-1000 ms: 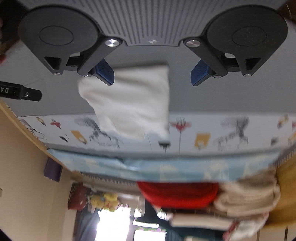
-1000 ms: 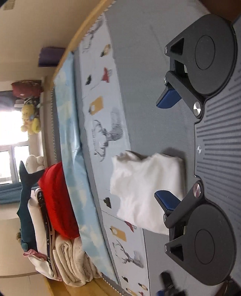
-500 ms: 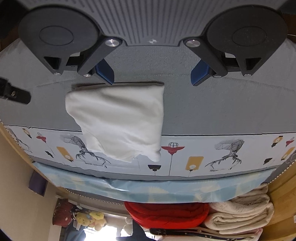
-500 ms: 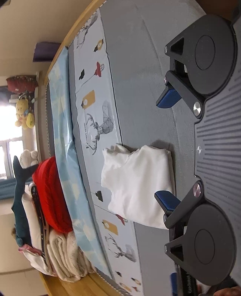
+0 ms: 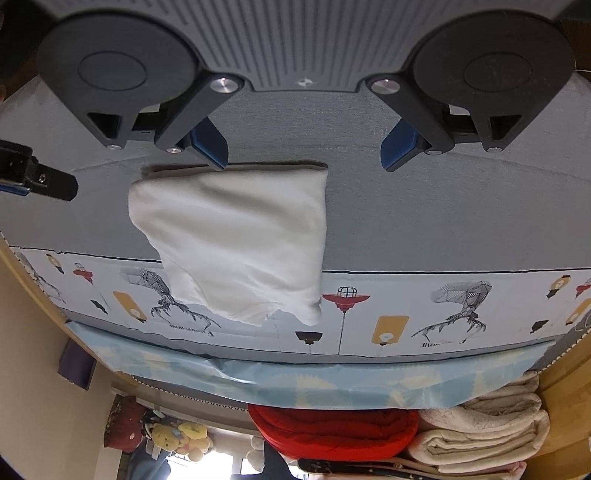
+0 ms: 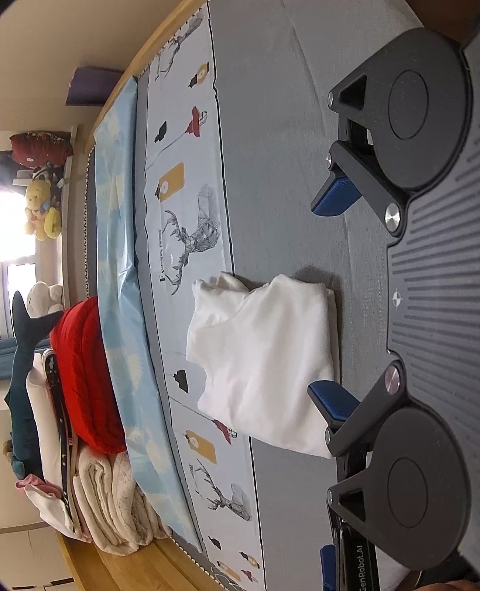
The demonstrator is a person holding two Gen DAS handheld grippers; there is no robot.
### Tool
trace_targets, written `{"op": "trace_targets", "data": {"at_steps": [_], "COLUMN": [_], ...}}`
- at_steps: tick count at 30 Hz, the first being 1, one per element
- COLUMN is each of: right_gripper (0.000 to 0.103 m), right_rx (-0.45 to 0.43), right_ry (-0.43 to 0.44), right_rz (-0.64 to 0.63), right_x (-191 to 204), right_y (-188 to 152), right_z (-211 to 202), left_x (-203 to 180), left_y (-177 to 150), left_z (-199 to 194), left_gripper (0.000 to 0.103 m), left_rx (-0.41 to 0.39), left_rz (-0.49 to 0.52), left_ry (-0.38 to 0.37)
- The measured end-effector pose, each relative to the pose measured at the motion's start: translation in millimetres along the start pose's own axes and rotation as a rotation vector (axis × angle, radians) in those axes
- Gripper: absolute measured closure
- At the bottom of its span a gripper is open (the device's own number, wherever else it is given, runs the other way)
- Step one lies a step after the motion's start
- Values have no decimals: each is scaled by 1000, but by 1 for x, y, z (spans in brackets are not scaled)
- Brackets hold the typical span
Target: Fold small clothes
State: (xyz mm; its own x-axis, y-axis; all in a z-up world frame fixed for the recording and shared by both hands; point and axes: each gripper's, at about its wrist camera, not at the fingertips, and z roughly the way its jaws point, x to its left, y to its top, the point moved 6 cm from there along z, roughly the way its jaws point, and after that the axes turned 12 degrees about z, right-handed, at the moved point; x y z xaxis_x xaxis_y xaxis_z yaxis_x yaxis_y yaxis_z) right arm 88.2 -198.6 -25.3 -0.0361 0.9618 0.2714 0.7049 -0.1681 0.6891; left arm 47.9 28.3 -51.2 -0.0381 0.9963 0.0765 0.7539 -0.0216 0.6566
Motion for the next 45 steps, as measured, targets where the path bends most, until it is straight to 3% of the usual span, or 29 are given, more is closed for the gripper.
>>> {"op": "trace_targets", "data": {"at_steps": [45], "right_gripper": [7], "right_rx": [24], "right_ry": [0], "right_rz": [-19], "right_x": [5], "right_y": [-5], "right_z": [6], "left_x": [-5], "left_y": [2], "left_z": [3], "left_gripper": [10], "left_rx": [0], "left_rz": [4], "left_ry": [-23]}}
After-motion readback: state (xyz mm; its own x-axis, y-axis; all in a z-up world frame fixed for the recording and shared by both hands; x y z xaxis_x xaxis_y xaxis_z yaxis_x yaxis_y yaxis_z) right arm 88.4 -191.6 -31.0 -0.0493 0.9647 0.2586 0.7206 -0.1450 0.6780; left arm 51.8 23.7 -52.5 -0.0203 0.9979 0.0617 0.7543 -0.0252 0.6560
